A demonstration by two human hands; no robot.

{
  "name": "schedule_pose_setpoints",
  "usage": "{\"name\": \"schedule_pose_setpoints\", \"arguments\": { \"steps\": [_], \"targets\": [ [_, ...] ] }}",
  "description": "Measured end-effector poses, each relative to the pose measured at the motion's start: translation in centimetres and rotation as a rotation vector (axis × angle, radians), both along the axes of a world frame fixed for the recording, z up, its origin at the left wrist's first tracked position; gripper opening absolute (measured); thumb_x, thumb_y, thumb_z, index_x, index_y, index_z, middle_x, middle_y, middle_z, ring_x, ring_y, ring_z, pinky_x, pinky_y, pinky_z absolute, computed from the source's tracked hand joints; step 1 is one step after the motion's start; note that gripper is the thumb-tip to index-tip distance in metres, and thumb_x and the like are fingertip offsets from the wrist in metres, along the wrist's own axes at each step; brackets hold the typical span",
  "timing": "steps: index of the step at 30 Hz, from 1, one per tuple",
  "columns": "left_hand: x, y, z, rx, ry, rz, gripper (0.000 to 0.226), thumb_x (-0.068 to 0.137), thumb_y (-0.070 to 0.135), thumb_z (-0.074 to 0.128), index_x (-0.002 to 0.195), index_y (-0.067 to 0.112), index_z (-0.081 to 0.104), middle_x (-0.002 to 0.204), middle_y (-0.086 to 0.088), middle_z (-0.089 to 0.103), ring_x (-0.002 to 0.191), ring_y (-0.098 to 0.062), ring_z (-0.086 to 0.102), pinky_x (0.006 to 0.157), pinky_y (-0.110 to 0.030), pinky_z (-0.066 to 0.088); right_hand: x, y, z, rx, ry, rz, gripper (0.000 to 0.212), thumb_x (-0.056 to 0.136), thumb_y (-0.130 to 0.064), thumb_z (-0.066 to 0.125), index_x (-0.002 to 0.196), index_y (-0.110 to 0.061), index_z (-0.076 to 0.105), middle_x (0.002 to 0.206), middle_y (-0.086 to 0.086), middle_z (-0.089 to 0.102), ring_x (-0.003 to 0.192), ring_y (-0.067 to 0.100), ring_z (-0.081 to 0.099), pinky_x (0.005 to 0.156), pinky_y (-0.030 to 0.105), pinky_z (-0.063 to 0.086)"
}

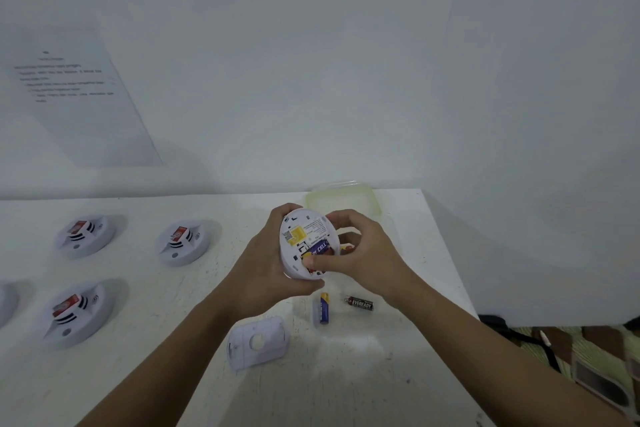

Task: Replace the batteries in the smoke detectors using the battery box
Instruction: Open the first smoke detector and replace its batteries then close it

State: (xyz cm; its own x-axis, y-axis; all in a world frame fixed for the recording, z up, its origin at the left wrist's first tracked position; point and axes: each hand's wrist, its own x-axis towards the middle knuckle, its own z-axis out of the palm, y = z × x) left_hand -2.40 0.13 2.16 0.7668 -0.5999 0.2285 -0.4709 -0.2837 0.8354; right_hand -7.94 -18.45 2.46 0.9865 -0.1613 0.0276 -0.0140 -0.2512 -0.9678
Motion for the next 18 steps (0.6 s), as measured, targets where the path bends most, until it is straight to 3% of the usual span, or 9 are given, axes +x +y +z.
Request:
{"name": "schedule_pose_setpoints", "arguments": {
  "steps": [5,10,18],
  "targets": [
    [0.0,-0.4,0.3,-0.001,0.006,-0.035,0.088,0.061,0.037,0.089,0.133,0.033,0.038,0.116,0.025,0.058,0.115,-0.009,0.061,0.086,-0.022,0.058,-0.4,-0.7,1.0,0.109,0.047,0.009,0.056,0.058,-0.021,0.098,0.106,-0.020,0.069,0.096,0.000,0.077,0.088,0.019,0.075,0.077,0.035,0.063],
    [-0.1,-0.7,0.3,0.030,-0.032,-0.036,0.089,0.061,0.037,0.089,0.134,0.031,0.037,0.115,0.025,0.056,0.113,-0.005,0.059,0.084,-0.018,0.056,-0.2,-1.0,1.4,0.066,0.052,0.007,0.056,0.055,-0.021,0.099,0.102,-0.016,0.069,0.100,-0.001,0.076,0.085,0.018,0.075,0.075,0.037,0.064],
    [-0.6,0.4,0.1,0.004,-0.035,0.004,0.090,0.060,0.033,0.091,0.134,0.029,0.038,0.119,0.017,0.059,0.113,-0.011,0.061,0.087,-0.027,0.059,-0.2,-0.1,0.7,0.113,0.004,-0.010,0.042,0.065,-0.011,0.094,0.102,-0.010,0.075,0.100,0.004,0.076,0.081,0.024,0.076,0.074,0.044,0.064]
  ]
}}
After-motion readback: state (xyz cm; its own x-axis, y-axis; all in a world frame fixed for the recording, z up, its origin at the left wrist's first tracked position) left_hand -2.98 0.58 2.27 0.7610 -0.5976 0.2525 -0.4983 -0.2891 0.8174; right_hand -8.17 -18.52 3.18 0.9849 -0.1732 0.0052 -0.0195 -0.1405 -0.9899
